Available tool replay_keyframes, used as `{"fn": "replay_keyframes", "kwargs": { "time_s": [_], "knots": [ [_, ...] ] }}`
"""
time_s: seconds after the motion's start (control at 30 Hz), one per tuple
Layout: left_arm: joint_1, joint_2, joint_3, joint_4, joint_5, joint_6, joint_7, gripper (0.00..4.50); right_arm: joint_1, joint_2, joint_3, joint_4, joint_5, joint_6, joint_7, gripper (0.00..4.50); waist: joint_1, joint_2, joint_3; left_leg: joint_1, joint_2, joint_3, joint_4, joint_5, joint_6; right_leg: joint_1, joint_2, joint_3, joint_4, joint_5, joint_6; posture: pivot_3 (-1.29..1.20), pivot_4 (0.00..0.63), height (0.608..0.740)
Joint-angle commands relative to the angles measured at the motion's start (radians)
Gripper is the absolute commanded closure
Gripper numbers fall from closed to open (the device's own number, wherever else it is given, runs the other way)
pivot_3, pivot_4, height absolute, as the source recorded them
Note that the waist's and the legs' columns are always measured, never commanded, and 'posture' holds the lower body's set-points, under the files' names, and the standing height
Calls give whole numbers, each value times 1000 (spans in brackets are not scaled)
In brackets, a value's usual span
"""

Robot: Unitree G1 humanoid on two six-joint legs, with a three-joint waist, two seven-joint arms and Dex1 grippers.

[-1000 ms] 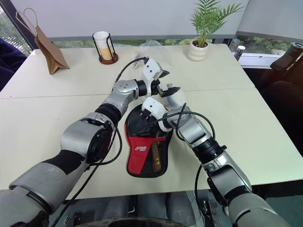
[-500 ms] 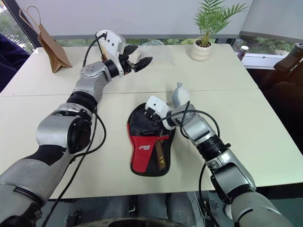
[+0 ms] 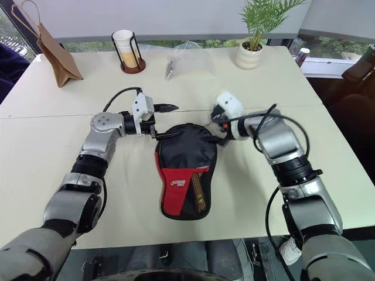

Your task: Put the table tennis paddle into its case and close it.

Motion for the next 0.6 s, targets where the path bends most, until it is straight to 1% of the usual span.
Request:
{"fn": "replay_keyframes", "kwargs": {
  "time_s": [0.03,0.17,0.33,0.6],
  "knots": [
    [26,-4,-56,-85,-4,-1,-15,119,-54,-17,-67,-17,37,24,-17,0,0,0,0,0,0,0,0,0,0,0,0,0,0,0,0,0,150,740],
    [53,-12,-107,-98,17,-19,12,119,-101,-4,-90,79,42,8,-56,0,-1,0,0,1,0,0,0,0,0,1,0,0,0,0,0,0,150,740],
    [55,-31,-146,-45,55,-33,78,119,-133,43,-65,272,33,-64,-79,0,-1,0,0,1,0,0,1,0,0,1,0,1,0,0,0,0,150,740],
    [49,-22,-188,27,112,-41,125,119,-184,94,-39,533,-4,-198,-90,0,-2,0,0,1,0,1,1,0,0,1,0,1,0,0,0,0,150,740]
  ]
}}
